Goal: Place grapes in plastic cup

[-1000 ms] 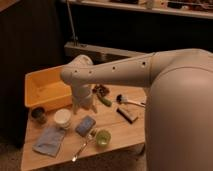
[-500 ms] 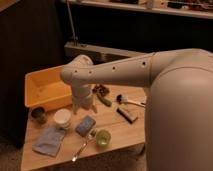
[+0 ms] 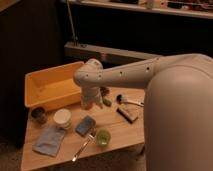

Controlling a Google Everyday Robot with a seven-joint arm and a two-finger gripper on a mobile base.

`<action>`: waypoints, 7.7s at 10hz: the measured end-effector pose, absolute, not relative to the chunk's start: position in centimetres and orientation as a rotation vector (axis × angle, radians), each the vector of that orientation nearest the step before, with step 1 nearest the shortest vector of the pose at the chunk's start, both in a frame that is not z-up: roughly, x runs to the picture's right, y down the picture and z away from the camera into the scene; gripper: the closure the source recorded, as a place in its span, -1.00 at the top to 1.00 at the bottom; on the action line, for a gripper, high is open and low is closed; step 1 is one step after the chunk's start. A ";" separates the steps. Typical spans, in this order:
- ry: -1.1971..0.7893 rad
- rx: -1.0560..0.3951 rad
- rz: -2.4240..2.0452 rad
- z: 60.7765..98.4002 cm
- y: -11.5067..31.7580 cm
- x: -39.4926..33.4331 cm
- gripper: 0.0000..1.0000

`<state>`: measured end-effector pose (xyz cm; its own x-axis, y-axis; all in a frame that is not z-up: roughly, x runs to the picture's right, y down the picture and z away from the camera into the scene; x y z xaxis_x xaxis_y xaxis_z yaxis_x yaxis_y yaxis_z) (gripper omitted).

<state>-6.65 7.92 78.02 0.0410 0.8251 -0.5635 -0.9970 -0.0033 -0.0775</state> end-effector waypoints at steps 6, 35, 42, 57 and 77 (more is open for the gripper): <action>0.374 -0.533 1.554 80.9 6.3 -3.8 0.30; 0.164 -0.447 1.324 96.3 -0.3 1.3 0.30; 0.103 -0.445 1.321 97.8 1.6 0.9 -0.52; 0.040 -0.389 1.382 87.3 -4.6 3.4 -1.00; -0.208 -0.401 1.141 54.8 3.4 3.4 -1.00</action>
<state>3.42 3.44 54.78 0.4081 0.9120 -0.0419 -0.8385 0.3562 -0.4124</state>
